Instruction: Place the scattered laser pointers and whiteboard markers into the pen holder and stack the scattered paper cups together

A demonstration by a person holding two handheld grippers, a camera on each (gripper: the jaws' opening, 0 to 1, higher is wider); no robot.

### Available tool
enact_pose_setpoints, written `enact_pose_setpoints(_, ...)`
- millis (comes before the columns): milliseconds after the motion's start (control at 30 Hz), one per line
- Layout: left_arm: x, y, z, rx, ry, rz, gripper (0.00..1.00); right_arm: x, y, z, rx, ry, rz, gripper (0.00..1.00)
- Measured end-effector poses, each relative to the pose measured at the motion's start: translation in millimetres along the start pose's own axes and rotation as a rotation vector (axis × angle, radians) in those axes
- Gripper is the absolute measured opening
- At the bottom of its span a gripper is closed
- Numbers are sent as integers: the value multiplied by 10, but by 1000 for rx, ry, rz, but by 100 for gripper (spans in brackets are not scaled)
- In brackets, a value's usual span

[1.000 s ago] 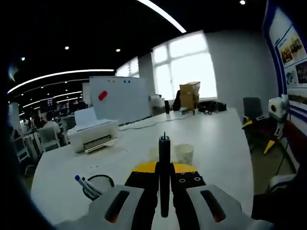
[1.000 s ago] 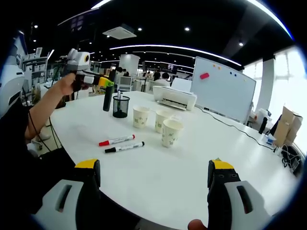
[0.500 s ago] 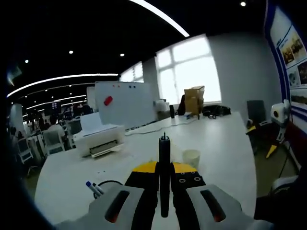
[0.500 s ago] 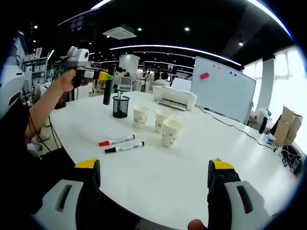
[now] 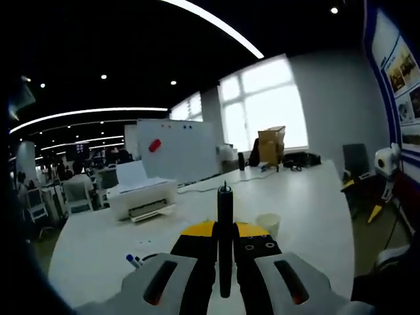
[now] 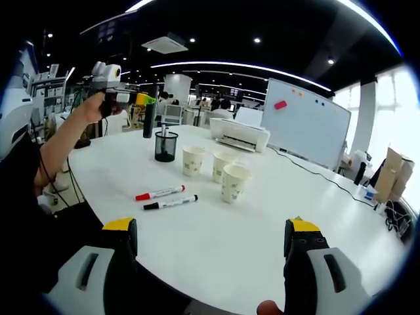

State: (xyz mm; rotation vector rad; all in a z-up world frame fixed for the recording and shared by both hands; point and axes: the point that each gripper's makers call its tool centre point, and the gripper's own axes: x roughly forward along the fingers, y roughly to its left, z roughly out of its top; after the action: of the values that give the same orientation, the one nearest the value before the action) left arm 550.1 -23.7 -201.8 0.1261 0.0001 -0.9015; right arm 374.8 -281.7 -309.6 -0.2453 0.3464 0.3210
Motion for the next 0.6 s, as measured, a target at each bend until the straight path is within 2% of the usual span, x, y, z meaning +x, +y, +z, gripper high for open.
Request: enact_pose_setpoints(600, -9, 144, 121, -10, -51, 31, 13, -8, -11, -3, 4, -5, -1, 88)
